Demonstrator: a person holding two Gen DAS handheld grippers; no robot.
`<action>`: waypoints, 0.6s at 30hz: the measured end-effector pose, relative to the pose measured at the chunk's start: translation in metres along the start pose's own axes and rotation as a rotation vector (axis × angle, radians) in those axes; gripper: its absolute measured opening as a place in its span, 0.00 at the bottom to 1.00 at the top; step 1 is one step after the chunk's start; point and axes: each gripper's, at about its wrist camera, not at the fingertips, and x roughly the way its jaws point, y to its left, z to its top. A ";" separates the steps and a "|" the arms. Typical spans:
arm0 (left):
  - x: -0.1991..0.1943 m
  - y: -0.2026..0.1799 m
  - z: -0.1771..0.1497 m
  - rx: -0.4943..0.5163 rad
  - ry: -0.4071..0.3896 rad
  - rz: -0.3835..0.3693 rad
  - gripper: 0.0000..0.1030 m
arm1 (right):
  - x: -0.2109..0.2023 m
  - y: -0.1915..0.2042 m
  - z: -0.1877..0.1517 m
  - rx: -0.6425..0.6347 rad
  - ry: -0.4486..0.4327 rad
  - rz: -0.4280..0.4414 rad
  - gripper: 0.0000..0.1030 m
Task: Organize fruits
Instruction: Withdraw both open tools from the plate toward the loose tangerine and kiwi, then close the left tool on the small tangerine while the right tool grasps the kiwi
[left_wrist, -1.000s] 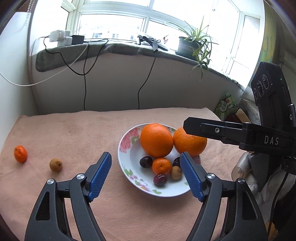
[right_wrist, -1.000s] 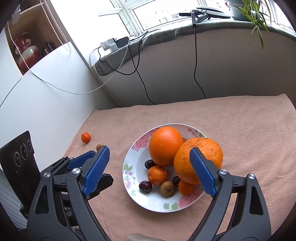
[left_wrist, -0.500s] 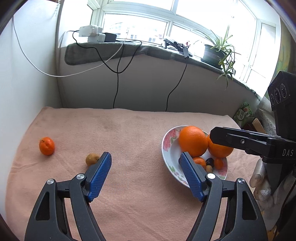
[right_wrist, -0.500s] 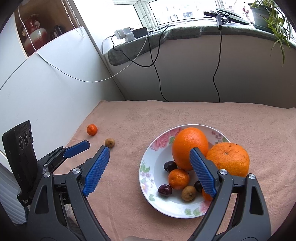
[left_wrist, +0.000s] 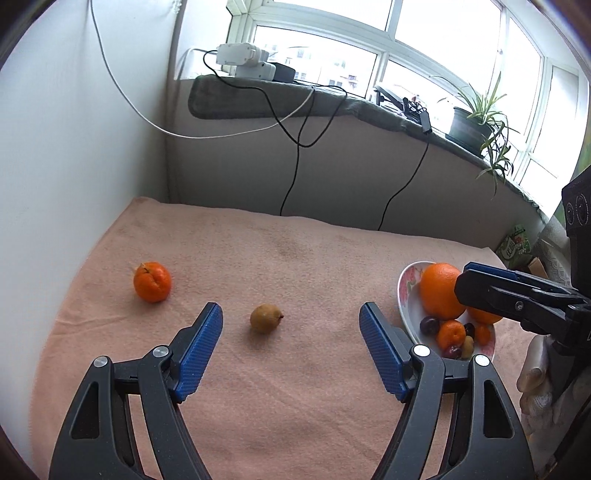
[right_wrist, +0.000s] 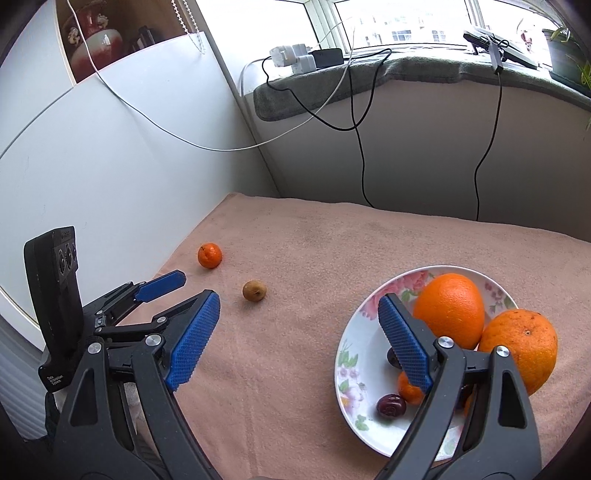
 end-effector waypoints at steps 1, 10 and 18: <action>0.000 0.005 0.000 -0.007 0.000 0.008 0.74 | 0.004 0.004 0.000 -0.008 0.001 0.002 0.88; 0.006 0.055 -0.003 -0.081 0.005 0.074 0.74 | 0.041 0.039 -0.004 -0.090 0.045 0.010 0.79; 0.023 0.085 -0.003 -0.122 0.032 0.109 0.71 | 0.078 0.059 -0.011 -0.131 0.112 0.016 0.68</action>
